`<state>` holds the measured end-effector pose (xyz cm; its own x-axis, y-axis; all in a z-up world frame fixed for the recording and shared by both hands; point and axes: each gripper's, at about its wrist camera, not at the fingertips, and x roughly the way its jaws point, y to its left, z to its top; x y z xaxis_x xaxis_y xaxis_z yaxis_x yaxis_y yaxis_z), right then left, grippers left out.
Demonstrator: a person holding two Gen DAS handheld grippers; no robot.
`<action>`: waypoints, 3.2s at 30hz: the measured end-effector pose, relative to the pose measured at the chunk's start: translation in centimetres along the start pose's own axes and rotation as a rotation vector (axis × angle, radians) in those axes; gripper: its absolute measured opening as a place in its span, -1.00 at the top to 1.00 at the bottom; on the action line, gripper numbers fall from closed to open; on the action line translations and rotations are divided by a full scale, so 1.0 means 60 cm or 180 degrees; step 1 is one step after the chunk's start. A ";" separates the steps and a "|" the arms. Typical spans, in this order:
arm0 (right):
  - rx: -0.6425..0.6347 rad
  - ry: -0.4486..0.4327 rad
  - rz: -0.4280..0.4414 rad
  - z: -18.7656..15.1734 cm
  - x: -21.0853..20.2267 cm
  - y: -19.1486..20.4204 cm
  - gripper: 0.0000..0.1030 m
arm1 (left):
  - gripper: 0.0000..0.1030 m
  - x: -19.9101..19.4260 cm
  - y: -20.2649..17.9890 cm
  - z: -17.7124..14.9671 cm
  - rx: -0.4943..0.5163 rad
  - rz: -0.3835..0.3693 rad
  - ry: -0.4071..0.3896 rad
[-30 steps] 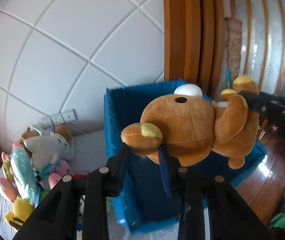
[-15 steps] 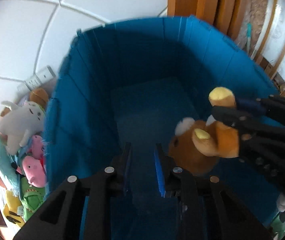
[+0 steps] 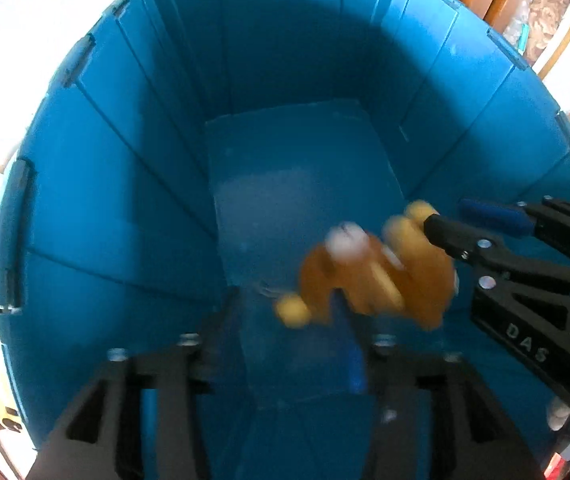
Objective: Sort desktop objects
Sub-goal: 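Open the left tool to drop the bear into the crate, then withdraw the left tool from the crate back toward the toy pile, then lower the right tool onto the blue-pink pig plush and close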
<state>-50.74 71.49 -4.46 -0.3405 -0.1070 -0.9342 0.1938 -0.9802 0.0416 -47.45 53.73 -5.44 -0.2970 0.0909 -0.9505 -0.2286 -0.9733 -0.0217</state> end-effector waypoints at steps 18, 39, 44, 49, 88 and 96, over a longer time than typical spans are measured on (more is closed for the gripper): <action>0.0007 -0.0381 -0.0404 -0.071 -0.123 0.045 -0.61 | -0.54 -0.128 0.009 -0.089 0.0166 0.0002 -0.0545; 0.0373 -0.1040 -0.0478 -0.276 -0.255 0.233 -0.81 | -0.54 -0.258 0.079 -0.343 0.0340 -0.0016 -0.1169; 0.0414 -0.1091 -0.0475 -0.336 -0.267 0.308 -0.82 | -0.54 -0.258 0.115 -0.411 0.0352 -0.0016 -0.1152; 0.0446 -0.1047 -0.0465 -0.391 -0.258 0.375 -0.82 | -0.54 -0.255 0.148 -0.478 0.0369 -0.0027 -0.1131; -0.0799 -0.0676 0.0581 -0.445 -0.087 0.761 -0.90 | -0.54 -0.191 0.490 -0.776 -0.1298 0.0809 -0.0738; -0.0747 -0.0536 0.0612 -0.444 -0.030 0.808 -0.67 | -0.54 -0.139 0.544 -0.784 -0.1193 0.0675 -0.0616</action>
<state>-16.24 28.59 -10.21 -0.4205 -0.3312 -0.8447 0.4689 -0.8763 0.1101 -8.83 11.30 -12.81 -0.4766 -0.1151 -0.8715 0.1956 -0.9804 0.0226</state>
